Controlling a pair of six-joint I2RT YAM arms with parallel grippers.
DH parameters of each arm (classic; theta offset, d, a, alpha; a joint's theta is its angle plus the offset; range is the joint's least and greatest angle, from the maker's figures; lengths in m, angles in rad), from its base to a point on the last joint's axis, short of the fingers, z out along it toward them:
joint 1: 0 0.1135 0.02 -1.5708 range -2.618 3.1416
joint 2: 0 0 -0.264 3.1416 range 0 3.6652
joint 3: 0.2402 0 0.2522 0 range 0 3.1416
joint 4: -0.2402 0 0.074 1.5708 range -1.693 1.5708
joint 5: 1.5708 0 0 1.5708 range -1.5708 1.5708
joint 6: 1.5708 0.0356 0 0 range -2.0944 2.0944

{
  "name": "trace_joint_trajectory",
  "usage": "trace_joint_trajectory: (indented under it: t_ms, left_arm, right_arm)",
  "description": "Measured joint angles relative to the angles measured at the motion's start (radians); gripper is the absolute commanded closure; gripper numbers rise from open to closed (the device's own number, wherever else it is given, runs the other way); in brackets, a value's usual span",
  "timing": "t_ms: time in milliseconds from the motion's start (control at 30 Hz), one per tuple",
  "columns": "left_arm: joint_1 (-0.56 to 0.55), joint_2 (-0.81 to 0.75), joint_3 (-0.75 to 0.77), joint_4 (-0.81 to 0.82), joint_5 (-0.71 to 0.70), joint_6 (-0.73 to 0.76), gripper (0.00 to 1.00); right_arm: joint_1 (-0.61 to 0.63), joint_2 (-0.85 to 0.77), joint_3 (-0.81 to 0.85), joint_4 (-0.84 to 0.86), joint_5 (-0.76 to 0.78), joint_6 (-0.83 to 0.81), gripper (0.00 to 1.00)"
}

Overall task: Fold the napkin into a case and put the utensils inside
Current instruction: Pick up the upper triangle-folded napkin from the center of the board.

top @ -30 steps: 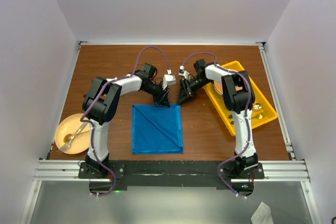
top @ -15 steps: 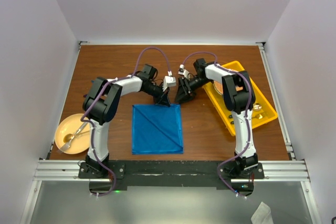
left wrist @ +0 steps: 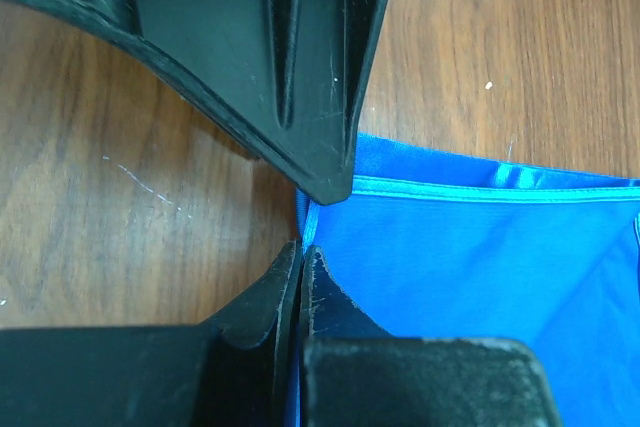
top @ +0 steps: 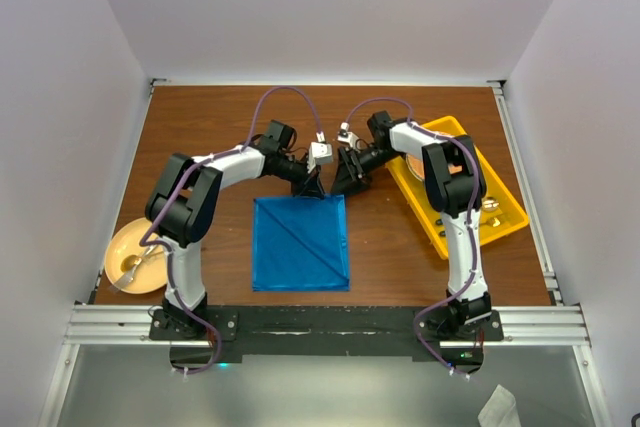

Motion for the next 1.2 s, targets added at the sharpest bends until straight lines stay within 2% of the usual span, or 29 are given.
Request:
trace_joint_trajectory:
  t_ms: [100,200,333,467,500,700,800,933,1067,1200]
  left_arm:
    - [0.000,0.000,-0.002,0.000,-0.001,0.000,1.00]
    - [0.000,0.000,-0.005,0.000,-0.002,0.000,0.99]
    - [0.000,0.000,-0.005,0.014,-0.006,-0.005,0.91]
    - [0.000,0.000,-0.005,0.029,-0.008,-0.027,0.89]
    - [0.000,0.000,-0.005,0.031,-0.008,-0.027,0.87]
    - [0.001,0.000,-0.001,0.001,-0.016,-0.022,0.51]
    - [0.034,0.000,-0.001,-0.028,-0.003,-0.038,0.44]
    - [0.175,0.000,0.035,-0.148,0.015,-0.014,0.40]
    - [0.301,0.000,0.123,-0.328,-0.003,0.110,0.38]
    - [0.331,0.013,0.187,-0.494,-0.010,0.246,0.32]
  right_arm:
    - [0.004,0.000,-0.006,0.003,-0.015,-0.012,0.35]
    - [0.010,0.000,-0.012,0.003,-0.021,-0.023,0.44]
    - [0.016,0.002,-0.015,0.003,-0.014,-0.038,0.57]
    - [0.019,0.002,-0.015,0.004,-0.013,-0.045,0.65]
    - [0.019,0.002,-0.015,0.004,-0.013,-0.045,0.71]
    - [0.021,0.002,-0.015,0.003,-0.007,-0.064,1.00]
    - [0.023,0.002,-0.015,-0.001,0.000,-0.082,1.00]
    - [0.034,0.002,-0.010,-0.025,0.023,-0.143,1.00]
    - [0.058,-0.016,-0.008,-0.060,0.048,-0.224,1.00]
    - [0.086,-0.076,-0.008,-0.085,0.076,-0.313,1.00]
